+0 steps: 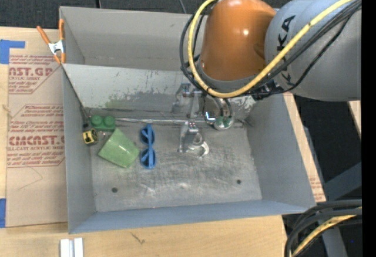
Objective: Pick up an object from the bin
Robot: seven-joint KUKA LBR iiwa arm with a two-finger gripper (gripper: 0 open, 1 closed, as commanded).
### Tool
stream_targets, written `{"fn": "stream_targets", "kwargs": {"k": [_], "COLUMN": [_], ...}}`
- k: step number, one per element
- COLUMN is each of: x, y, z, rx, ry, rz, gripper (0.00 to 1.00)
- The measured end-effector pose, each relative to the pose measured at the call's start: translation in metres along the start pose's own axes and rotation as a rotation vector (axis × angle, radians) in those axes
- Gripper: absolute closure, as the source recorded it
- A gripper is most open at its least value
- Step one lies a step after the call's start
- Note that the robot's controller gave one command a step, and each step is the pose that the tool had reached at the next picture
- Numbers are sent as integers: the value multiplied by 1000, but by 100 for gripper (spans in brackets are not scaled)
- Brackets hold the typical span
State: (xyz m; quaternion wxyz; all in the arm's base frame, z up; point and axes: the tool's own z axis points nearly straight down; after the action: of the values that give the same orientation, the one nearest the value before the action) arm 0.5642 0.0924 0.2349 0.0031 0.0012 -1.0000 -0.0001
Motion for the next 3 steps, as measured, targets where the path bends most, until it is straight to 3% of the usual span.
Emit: {"fn": "stream_targets", "kwargs": {"k": [1, 2, 3], "x": [-28, -16, -18], "y": [78, 94, 92], "z": [104, 163, 160], "rx": [-1, -1, 2], "ry": [-3, -11, -12], "rz": [-281, -145, -145], "gripper": [0, 0, 100]}}
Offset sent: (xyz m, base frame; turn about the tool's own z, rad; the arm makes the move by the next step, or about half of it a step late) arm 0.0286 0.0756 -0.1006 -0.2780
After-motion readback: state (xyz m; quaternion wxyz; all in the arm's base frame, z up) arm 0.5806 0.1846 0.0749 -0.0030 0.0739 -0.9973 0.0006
